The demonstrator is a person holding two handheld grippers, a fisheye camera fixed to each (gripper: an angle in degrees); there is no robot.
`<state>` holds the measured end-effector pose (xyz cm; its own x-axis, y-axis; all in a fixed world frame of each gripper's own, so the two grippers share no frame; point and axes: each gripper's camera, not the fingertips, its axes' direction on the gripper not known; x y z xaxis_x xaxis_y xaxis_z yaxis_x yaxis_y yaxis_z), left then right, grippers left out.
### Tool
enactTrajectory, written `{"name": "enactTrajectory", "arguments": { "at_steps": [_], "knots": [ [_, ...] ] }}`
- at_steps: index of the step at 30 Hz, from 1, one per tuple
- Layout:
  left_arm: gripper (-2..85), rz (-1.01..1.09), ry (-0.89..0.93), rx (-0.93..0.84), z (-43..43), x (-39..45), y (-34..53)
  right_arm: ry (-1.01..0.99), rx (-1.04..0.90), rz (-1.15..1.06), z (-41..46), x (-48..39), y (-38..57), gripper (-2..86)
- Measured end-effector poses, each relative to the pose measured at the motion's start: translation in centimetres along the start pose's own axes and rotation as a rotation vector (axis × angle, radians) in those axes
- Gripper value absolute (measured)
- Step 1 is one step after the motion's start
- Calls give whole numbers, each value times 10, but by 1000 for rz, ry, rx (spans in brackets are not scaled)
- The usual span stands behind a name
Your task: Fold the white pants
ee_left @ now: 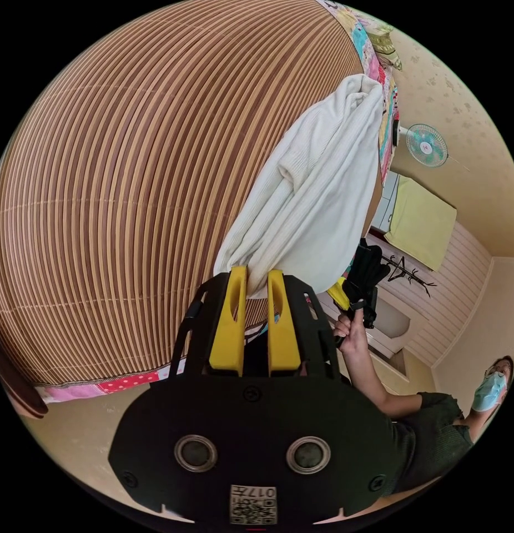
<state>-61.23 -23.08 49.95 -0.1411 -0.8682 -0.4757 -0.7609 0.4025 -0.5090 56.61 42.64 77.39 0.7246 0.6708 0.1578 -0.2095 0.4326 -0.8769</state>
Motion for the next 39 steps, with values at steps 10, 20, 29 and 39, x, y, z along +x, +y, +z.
{"name": "enactTrajectory", "arguments": {
  "at_steps": [10,20,29,39],
  "knots": [
    [64,4,3,5,-9,-13,-10,293,-150,-53,0,-23,-47,143],
    [52,118,20,-82,-31,-31,-22,269,-710,-622,-17,-82,-72,42],
    [131,157,103,-19,-42,-54,-32,247,-476,-421,-92,-54,-114,197],
    [197,103,160,46,-13,-75,-149,-146,-276,-361,-56,-51,-138,267]
  ]
}}
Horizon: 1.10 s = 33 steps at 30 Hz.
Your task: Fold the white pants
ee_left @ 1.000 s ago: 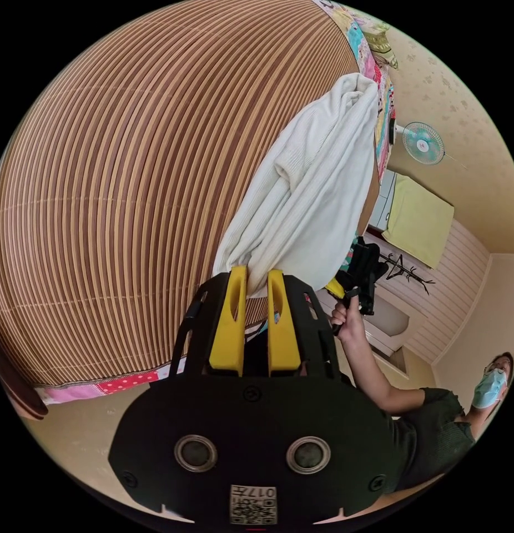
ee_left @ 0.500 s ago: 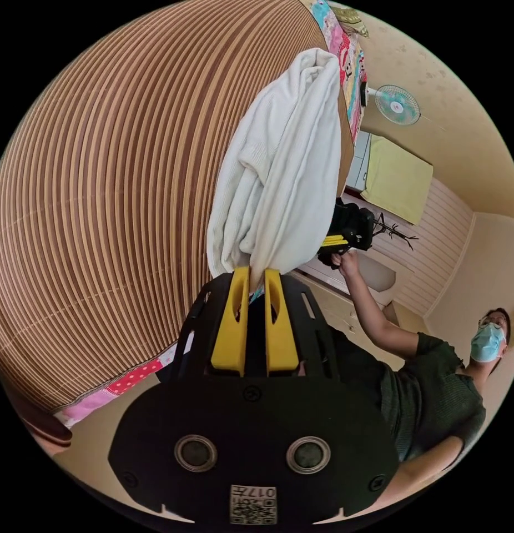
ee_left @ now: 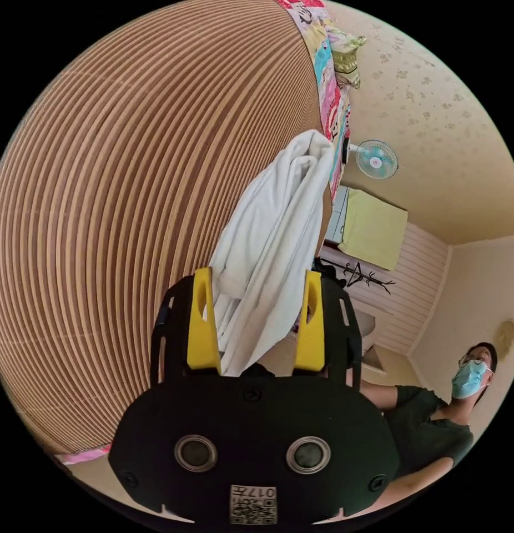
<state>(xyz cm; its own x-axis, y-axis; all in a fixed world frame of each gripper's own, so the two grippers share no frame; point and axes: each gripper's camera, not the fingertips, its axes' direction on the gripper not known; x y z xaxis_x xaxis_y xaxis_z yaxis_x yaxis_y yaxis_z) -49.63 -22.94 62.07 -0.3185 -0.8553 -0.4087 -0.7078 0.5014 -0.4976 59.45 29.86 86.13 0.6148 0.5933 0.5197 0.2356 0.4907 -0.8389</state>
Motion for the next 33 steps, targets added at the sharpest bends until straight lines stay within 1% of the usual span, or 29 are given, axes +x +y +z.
{"name": "enactTrajectory", "arguments": {
  "at_steps": [2,4,5,7,9,10,12,15,19,21,22,24,25,26,27,28,30,31,32,33],
  "knots": [
    [176,7,-93,-10,11,3,-3,-95,-37,-27,33,-1,-10,253],
    [166,-9,-132,21,13,4,2,-143,-93,-14,63,-3,-11,240],
    [160,-35,-141,23,16,1,7,-120,-71,9,71,-6,-7,228],
    [145,-87,-131,-25,22,-9,14,-112,-117,58,81,-8,-2,201],
    [130,-116,-91,-187,36,-25,27,-203,-233,82,91,-8,5,176],
    [127,-103,-81,-235,41,-26,31,-241,-287,59,93,-13,15,163],
    [119,-28,-26,-387,64,-19,55,-292,-316,11,87,-24,33,145],
    [114,47,40,-509,100,5,86,-361,-329,-53,63,-48,70,121],
    [114,164,72,-609,158,64,113,-343,-313,-138,-2,-96,121,100],
    [114,274,87,-643,200,119,123,-309,-288,-172,-40,-120,141,96],
    [114,302,93,-645,210,134,125,-270,-276,-201,-68,-138,154,95],
    [116,426,109,-632,254,197,134,-180,-258,-266,-114,-171,174,95],
    [116,461,109,-623,266,215,137,-116,-241,-307,-145,-192,187,96],
    [119,534,105,-601,290,249,142,-48,-226,-344,-175,-211,200,98],
    [121,597,94,-579,316,281,144,-12,-218,-359,-189,-220,206,99],
    [122,622,85,-567,329,296,143,64,-202,-355,-217,-232,217,104],
    [133,692,-1,-552,389,333,133,222,-168,-271,-252,-239,225,119],
    [131,683,-37,-561,406,335,128,369,-111,-158,-274,-236,228,134],
    [128,648,-102,-606,438,332,119,520,-12,-26,-297,-231,233,152],
    [104,615,-154,-673,465,319,112,586,54,48,-308,-229,237,153]
  ]
}}
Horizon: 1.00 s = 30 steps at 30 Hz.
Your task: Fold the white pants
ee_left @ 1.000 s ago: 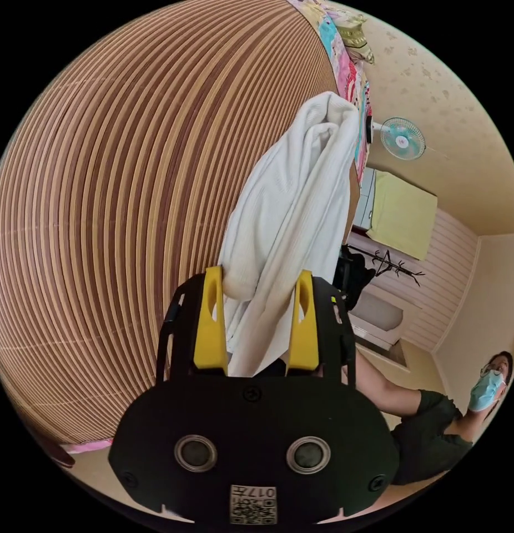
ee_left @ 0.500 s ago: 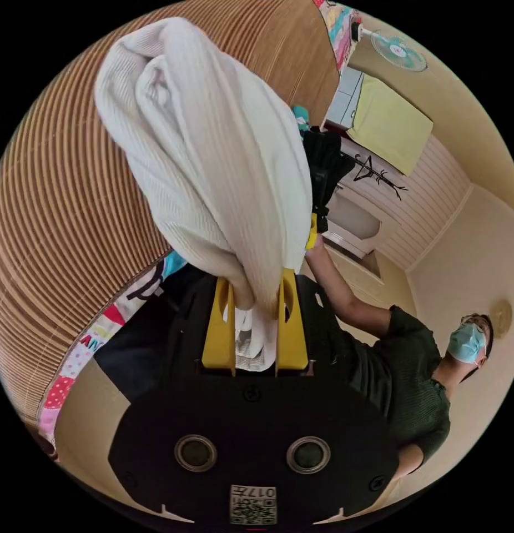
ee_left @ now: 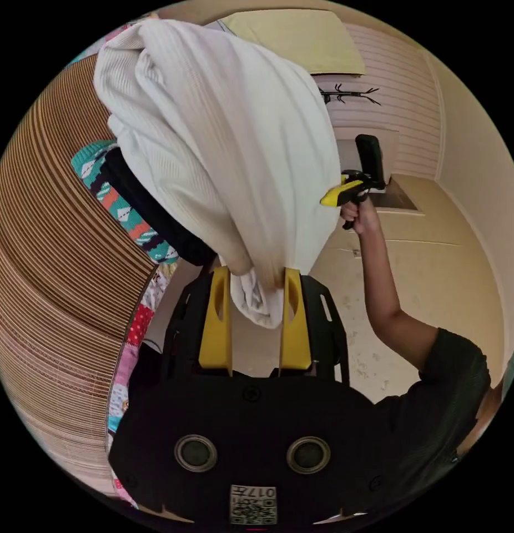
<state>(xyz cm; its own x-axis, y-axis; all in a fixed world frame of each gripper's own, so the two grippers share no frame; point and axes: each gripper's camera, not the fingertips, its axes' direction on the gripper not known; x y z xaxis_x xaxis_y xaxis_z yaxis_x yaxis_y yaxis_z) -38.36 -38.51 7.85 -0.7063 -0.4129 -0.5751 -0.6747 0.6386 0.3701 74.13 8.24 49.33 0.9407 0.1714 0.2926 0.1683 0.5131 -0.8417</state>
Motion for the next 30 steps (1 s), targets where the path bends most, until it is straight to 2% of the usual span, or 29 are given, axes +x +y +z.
{"name": "enactTrajectory", "arguments": {
  "at_steps": [2,3,5,6,7,9,10,11,13,16,20,21,24,26,27,29,30],
  "knots": [
    [85,-72,-42,-86,26,-32,-3,158,232,220,-27,7,24,142],
    [80,-141,-77,-112,36,-58,9,182,296,228,-30,0,31,136],
    [76,-235,-124,-152,43,-100,40,257,468,185,-13,-35,48,41],
    [70,-321,-165,-188,45,-132,69,279,487,186,-3,-42,48,34],
    [70,-375,-182,-207,44,-150,86,320,467,177,25,-53,41,24],
    [67,-618,-213,-269,29,-217,166,381,328,184,83,-53,17,15],
    [67,-674,-222,-274,21,-231,189,436,185,214,133,-42,-2,11],
    [65,-776,-250,-272,2,-254,236,493,132,223,178,-30,-13,9],
    [62,-909,-298,-241,-31,-274,307,522,192,256,214,-21,-11,7],
    [60,-1110,-261,-69,-77,-286,416,539,199,323,228,-28,-5,5],
    [59,-1194,6,402,-95,-285,520,596,126,327,237,-43,4,4],
    [56,-1174,77,539,-95,-286,538,582,121,337,236,-42,9,4],
    [45,-1141,245,783,-99,-293,576,290,240,602,207,-20,57,4],
    [40,-1114,282,893,-110,-294,596,30,561,693,186,-27,129,3],
    [33,-1095,289,946,-116,-293,609,-26,653,690,184,-33,148,3],
    [20,-1083,303,993,-121,-296,628,-278,1005,644,195,-57,226,3],
    [14,-1089,322,1009,-122,-300,642,-351,1081,634,203,-60,243,3]
  ]
}}
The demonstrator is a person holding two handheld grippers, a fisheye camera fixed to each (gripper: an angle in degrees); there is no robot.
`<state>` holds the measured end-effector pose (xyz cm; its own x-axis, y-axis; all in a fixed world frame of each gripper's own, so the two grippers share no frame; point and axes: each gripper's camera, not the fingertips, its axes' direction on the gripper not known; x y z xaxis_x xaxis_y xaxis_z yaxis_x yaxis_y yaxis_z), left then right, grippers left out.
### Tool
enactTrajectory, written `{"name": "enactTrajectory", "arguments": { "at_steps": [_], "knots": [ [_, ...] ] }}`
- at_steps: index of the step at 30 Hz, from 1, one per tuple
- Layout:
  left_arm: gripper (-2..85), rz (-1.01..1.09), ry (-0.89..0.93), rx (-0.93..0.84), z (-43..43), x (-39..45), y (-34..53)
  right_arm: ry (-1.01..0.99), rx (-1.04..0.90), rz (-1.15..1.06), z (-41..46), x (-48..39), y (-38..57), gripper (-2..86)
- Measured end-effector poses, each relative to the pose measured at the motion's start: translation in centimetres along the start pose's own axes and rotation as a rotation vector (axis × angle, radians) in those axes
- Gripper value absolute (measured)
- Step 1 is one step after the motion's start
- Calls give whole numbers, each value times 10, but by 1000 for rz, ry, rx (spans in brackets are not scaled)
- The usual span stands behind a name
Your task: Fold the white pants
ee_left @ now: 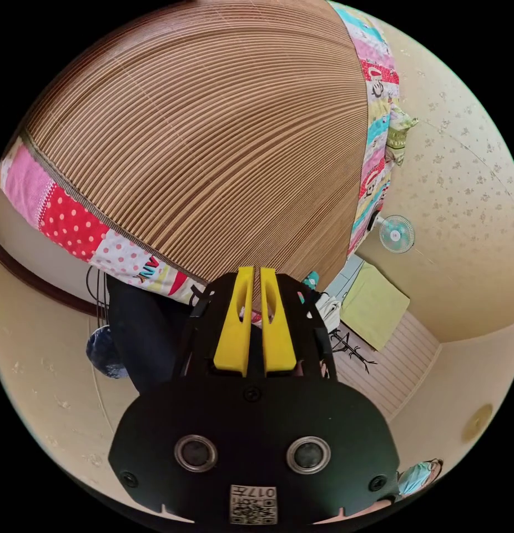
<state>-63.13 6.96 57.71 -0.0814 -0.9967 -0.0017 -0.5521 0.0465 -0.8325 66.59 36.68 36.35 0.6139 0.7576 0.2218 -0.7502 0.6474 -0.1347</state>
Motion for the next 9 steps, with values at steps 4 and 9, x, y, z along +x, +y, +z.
{"name": "enactTrajectory", "arguments": {
  "at_steps": [4,9],
  "knots": [
    [18,-94,91,50,-36,-40,-7,-600,133,314,-19,75,58,3],
    [48,-242,510,306,-101,-110,-12,-1360,438,532,-6,108,98,4]
  ]
}}
